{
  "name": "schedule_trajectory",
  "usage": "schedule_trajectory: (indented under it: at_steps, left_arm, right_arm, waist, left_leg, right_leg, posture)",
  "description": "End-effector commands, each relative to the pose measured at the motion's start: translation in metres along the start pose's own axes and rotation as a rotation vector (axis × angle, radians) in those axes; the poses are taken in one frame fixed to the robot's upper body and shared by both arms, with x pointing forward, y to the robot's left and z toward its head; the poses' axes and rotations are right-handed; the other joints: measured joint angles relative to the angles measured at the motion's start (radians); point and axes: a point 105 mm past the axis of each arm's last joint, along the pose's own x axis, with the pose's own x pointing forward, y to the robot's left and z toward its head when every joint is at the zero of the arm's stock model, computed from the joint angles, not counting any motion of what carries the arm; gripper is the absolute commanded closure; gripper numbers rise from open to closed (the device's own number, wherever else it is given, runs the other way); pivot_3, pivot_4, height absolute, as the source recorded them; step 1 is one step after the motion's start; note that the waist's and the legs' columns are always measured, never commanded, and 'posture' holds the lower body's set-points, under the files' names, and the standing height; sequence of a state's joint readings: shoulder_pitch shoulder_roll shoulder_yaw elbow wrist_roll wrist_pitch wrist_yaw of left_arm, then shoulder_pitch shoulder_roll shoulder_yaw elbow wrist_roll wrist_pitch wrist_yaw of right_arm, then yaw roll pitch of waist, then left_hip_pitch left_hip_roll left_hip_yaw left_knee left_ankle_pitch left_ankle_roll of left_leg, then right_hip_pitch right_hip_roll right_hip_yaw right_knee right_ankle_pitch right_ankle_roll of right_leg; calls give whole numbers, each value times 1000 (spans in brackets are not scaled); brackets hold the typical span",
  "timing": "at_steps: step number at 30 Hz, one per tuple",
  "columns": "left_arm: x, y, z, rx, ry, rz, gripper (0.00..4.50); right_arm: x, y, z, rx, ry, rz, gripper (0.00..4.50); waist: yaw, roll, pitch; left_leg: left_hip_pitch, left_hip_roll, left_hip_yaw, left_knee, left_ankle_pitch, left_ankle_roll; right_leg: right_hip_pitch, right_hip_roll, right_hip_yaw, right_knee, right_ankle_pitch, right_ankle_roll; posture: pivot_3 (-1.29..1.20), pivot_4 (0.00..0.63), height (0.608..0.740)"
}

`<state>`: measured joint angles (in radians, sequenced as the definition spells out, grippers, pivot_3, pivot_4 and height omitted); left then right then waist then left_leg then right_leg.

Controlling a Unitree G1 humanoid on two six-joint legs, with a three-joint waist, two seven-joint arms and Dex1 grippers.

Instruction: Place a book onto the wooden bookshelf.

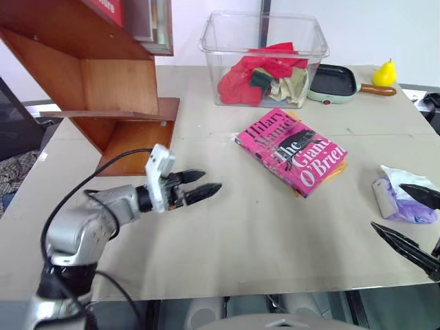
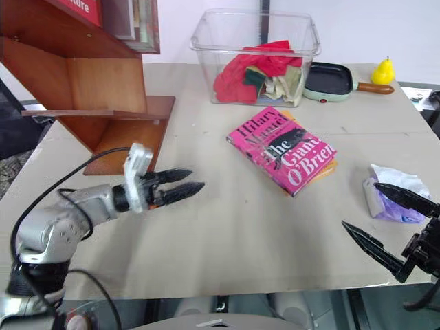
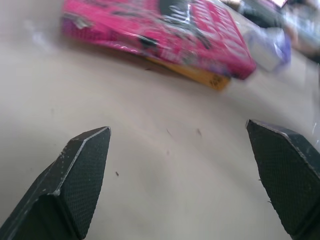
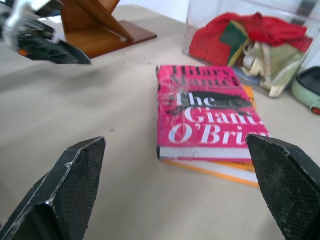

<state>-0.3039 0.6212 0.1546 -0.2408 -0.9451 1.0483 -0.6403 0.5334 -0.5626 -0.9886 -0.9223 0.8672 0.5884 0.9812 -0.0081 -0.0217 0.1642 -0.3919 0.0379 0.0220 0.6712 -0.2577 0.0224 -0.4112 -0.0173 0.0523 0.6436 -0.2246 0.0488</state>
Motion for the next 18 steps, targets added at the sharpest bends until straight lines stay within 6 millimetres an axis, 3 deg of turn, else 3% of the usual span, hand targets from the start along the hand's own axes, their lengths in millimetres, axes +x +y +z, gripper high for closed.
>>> schedule_trajectory:
  at_steps: [1, 11, 18]
  left_arm:
    - [25, 0, -2, -253, 16, -10, 0]
    - [99, -2, 5, -722, -102, 30, 0]
    - [130, -9, -3, -898, -120, 42, 0]
  right_arm:
    - [2, 9, 6, -30, -20, -15, 51]
    - [6, 21, 6, -20, 2, -12, 51]
    - [0, 23, 9, -16, 31, -16, 51]
  waist:
    - [5, -1, -1]
    - [-1, -4, -1]
    - [5, -6, -1]
  left_leg:
    - [-1, -1, -1, 0, 0, 0]
    - [-5, -3, -5, -1, 0, 0]
    - [-5, -7, -3, -1, 0, 0]
  right_leg:
    - [0, 0, -1, 0, -1, 1]
    - [-1, 1, -4, -1, 2, 1]
    - [-1, -1, -4, -1, 0, -1]
  posture:
    - [0, 150, 740]
    - [0, 150, 740]
    - [0, 150, 740]
